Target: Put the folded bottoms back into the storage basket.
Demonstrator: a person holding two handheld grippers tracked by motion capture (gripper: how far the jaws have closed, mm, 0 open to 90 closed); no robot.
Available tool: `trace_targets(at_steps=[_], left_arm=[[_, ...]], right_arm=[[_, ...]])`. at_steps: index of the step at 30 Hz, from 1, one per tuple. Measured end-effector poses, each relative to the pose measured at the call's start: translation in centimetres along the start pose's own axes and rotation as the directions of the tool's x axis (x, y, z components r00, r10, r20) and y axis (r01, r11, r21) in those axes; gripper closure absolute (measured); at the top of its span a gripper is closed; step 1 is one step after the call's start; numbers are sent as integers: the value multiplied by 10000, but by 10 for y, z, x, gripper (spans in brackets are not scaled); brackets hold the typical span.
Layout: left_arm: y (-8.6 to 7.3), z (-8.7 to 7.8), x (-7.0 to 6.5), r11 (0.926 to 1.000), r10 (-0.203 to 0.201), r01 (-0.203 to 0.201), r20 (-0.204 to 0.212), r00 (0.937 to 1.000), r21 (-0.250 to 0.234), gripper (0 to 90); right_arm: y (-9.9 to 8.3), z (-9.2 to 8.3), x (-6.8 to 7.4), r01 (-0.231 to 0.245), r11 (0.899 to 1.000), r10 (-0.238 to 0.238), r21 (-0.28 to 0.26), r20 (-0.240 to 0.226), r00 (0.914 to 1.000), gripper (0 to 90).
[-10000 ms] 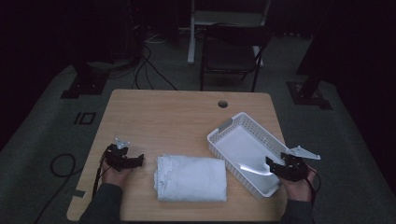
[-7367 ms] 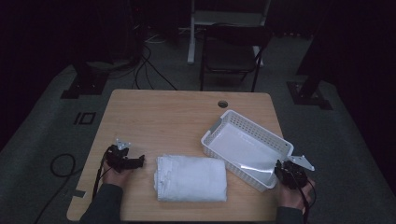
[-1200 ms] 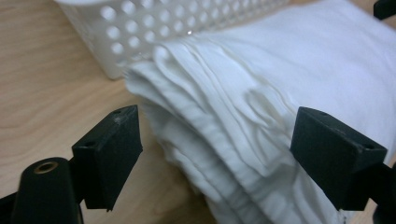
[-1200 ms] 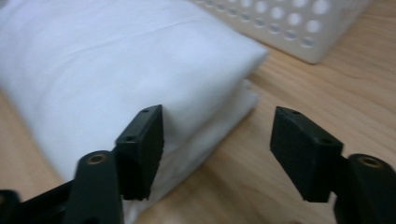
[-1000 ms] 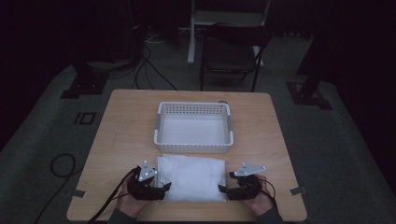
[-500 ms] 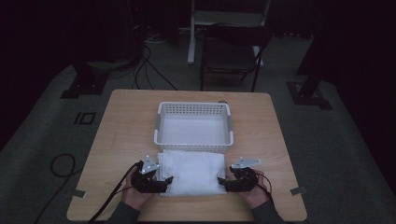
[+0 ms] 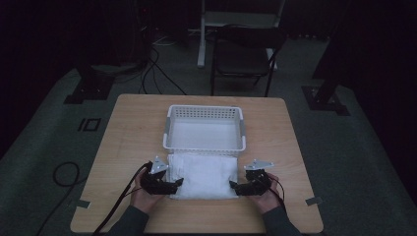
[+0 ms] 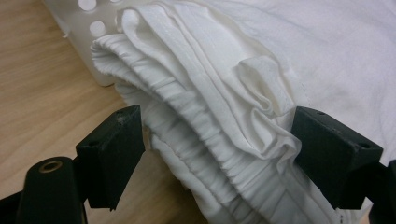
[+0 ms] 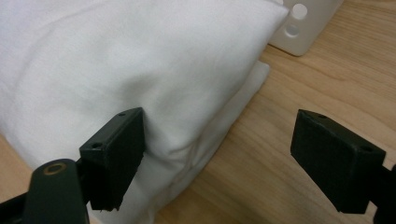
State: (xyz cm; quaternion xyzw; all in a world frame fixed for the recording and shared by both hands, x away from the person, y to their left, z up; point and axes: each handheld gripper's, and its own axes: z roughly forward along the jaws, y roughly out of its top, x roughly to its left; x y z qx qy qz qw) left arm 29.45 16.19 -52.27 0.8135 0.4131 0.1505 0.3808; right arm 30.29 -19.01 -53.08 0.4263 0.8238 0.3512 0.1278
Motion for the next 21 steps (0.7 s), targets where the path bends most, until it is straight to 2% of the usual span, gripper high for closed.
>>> trace_targets(at_steps=[3, 7, 9, 10, 12, 13, 15, 17, 19, 21], left_arm=[[3, -4, 5, 9995, -326, 326, -3, 9995, 33, 159], [11, -17, 9, 9973, -658, 654, -125, 9978, -343, 137], [16, -23, 7, 9951, -816, 812, -36, 9967, -556, 94], [19, -25, 6, 9941, -885, 893, 153, 9960, -614, 78], [23, -24, 3, 9925, -983, 992, 157, 9950, -710, 3], [24, -22, 1, 9915, -1061, 1074, 224, 9941, -732, 2], [25, -15, 0, 9913, -1158, 1161, 73, 9932, -615, 0], [23, -6, 0, 9928, -1169, 1168, -24, 9931, -248, 0], [20, 4, 0, 9940, -1064, 1075, -572, 9927, 181, 0], [17, 10, 0, 9946, -956, 977, -562, 9938, 353, 0]], right_arm=[[3, -2, 0, -13, 10000, 12, -72, -29, 10000, 176], [9, -13, 2, -348, 9974, 354, -638, 87, 9993, 143], [12, -15, 5, -290, 9962, 295, -820, 59, 9995, 138], [14, -16, 7, -198, 9959, 200, -884, 11, 9998, 137], [18, -14, 11, -64, 9960, 60, -887, -47, 10000, 130], [20, -12, 13, 9, 9962, -15, -867, -74, 10000, 125], [23, -6, 17, 92, 9972, -99, -746, -92, 9999, 114], [24, 1, 18, 116, 9982, -119, -590, -52, 9999, 110], [24, 5, 18, -1, 9986, -5, -523, -113, 9999, 108], [23, 6, 16, -63, 9986, 53, -527, -182, 9998, 108]])
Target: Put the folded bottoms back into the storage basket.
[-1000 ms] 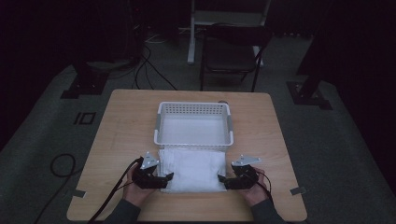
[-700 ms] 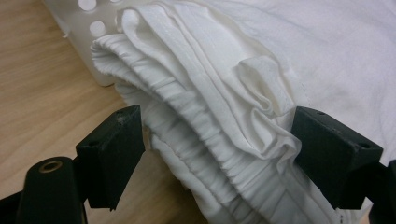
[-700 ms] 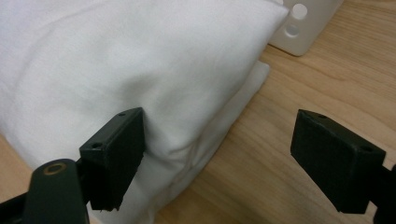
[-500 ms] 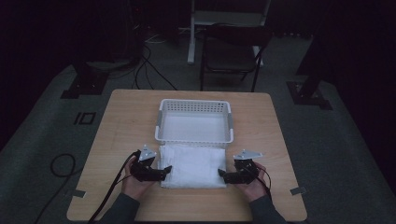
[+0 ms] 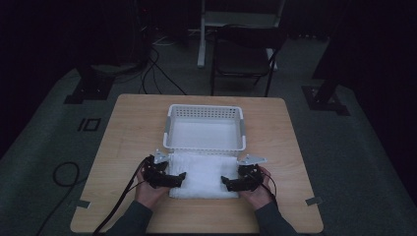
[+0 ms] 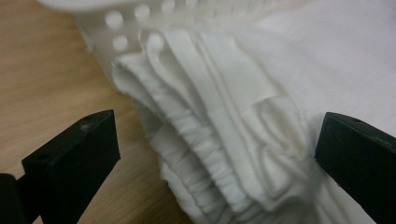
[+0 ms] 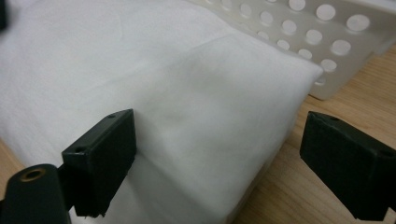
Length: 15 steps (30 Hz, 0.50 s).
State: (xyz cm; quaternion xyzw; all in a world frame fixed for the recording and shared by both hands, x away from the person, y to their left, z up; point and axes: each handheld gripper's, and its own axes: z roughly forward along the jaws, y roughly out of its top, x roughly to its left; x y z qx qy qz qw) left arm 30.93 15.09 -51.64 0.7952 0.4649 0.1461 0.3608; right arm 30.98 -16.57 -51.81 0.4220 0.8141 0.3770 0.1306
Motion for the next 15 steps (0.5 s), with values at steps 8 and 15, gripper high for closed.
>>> trace_targets(at_steps=[8, 15], left_arm=[[-10, 18, 13, 9995, -307, 296, 894, 9955, 141, 0], [-14, 25, 22, 9946, -1008, 950, 1654, 9811, 427, 0]], right_arm=[[-6, 9, -8, -477, 9986, 485, 228, -333, 9983, 107], [-12, 21, -19, -1633, 9827, 1707, 872, -846, 9817, 103]])
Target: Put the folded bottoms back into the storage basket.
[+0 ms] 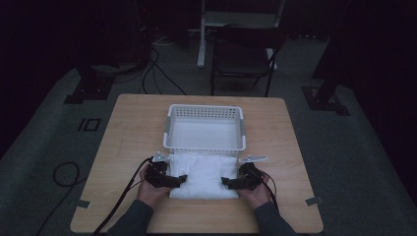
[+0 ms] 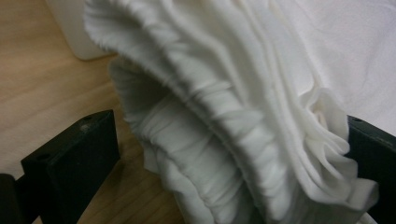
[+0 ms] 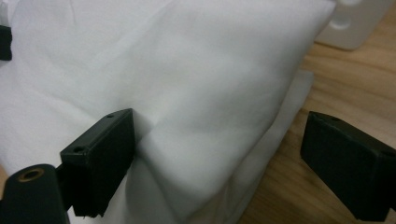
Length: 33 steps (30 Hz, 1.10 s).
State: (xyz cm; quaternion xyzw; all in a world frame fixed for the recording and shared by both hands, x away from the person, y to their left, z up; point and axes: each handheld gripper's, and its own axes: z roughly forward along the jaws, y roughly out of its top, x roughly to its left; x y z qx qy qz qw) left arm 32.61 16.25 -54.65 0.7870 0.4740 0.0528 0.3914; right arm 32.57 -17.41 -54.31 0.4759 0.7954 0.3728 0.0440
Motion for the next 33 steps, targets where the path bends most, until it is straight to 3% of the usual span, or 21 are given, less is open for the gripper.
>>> trace_targets(at_steps=[3, 9, 13, 18, 21, 24, 27, 33], left_arm=[[-1, 1, 1, 9999, -152, 152, 129, 9998, -17, 0], [-2, 3, 4, 9999, -135, 136, 428, 9990, -17, 4], [-2, 1, 5, 9996, -272, 270, 1117, 9934, 32, 127], [-1, 1, 6, 9993, -367, 353, 1700, 9848, 108, 279], [-1, -1, 2, 9997, -214, 230, 1722, 9848, -75, 404], [0, -3, -4, 9998, 90, -61, 1503, 9886, -201, 478], [0, -7, -12, 9979, 595, -565, 1070, 9925, -308, 528], [-1, -10, -19, 9913, 1268, -1241, 671, 9897, -435, 538]], right_arm=[[0, 1, -2, -188, 9998, 189, 63, -188, 9996, 104], [-1, 2, -3, -116, 9999, 116, 17, -482, 9988, 161], [-2, 1, -6, -323, 9995, 317, -30, -1169, 9926, 299], [0, 5, -12, -878, 9961, 885, 125, -2106, 9736, 452], [-1, 7, -14, -1166, 9931, 1155, 101, -2438, 9629, 545], [-1, 3, -8, -878, 9960, 818, -173, -2221, 9716, 635], [-3, -2, 3, -231, 9983, 144, -536, -1566, 9876, 666], [-7, -5, 10, 272, 9955, -372, -904, -1112, 9931, 669]])
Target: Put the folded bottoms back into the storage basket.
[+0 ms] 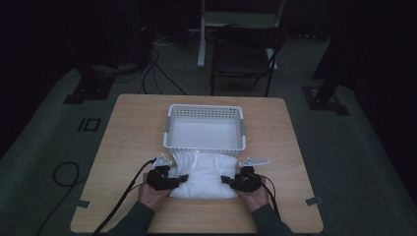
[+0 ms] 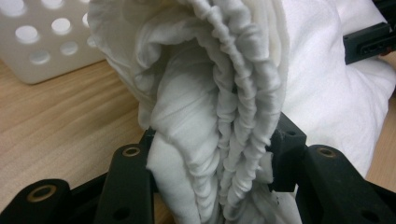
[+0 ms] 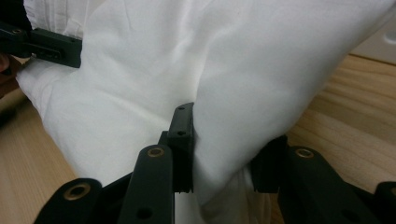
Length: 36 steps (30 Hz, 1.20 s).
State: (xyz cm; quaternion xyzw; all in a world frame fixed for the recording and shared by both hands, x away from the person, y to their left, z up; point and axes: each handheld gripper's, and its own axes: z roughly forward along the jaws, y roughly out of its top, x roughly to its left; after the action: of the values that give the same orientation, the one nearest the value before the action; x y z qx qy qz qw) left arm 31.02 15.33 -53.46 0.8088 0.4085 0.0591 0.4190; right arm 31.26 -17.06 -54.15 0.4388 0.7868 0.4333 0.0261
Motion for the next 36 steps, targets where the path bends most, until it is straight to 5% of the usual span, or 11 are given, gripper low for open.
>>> trace_targets(at_steps=[13, 21, 36], left_arm=[[0, -7, -12, 9991, 369, -378, -413, 9985, -212, 558], [2, -15, -19, 9981, 551, -565, -572, 9968, -238, 566], [11, -41, -38, 9918, 794, -855, -659, 9947, -951, 567]], right_arm=[[-2, -7, 5, 275, 9992, -275, -290, 8, 9996, 674], [-1, -18, 18, 909, 9945, -898, -518, 248, 9957, 679], [6, -37, 26, 1130, 9893, -1123, -920, 130, 9936, 678]])
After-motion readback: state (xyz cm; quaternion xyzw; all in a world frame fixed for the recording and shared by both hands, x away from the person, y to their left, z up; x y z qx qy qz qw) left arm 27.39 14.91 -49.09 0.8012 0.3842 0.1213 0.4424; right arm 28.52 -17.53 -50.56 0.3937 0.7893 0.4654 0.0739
